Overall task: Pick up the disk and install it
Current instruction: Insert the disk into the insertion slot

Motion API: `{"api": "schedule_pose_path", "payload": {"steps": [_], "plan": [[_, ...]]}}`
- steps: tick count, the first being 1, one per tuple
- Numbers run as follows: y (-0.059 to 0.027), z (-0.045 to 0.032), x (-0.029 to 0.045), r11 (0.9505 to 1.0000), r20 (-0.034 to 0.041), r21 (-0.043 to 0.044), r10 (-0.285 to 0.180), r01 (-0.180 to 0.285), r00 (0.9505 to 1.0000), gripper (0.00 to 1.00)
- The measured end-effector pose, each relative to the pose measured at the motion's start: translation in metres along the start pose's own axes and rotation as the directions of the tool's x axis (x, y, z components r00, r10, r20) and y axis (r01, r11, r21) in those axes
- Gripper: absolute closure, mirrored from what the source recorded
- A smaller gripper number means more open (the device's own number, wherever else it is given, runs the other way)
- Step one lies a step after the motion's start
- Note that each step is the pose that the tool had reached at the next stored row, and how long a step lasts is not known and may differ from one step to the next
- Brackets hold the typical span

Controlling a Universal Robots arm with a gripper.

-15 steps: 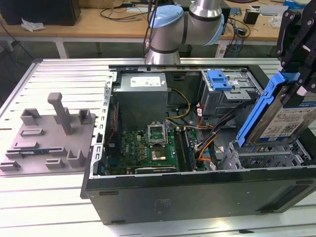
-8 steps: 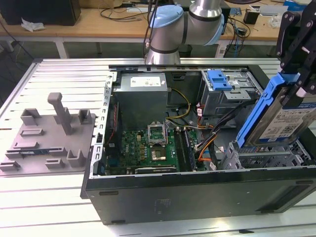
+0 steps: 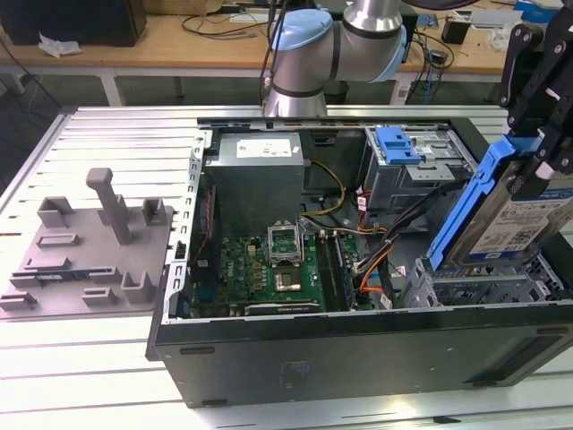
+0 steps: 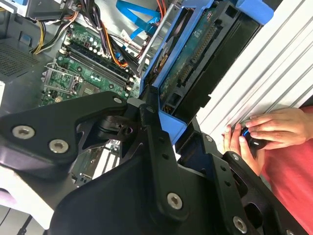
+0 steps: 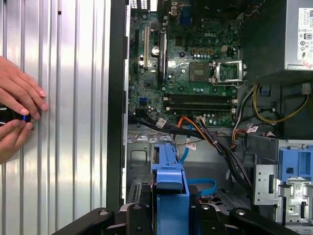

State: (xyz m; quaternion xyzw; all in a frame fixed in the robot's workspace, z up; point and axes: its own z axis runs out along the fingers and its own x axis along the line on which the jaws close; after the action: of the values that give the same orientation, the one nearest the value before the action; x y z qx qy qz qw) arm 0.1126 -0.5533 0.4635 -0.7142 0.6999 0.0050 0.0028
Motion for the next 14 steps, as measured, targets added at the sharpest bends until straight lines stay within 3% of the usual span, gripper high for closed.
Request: {"api": "schedule_pose_path", "payload": {"steps": [14], "plan": [[-0.0008,0.0064,-0.0001,1.0000,0.0002,0.0000,0.000,0.000,1.0000,0.63]]}}
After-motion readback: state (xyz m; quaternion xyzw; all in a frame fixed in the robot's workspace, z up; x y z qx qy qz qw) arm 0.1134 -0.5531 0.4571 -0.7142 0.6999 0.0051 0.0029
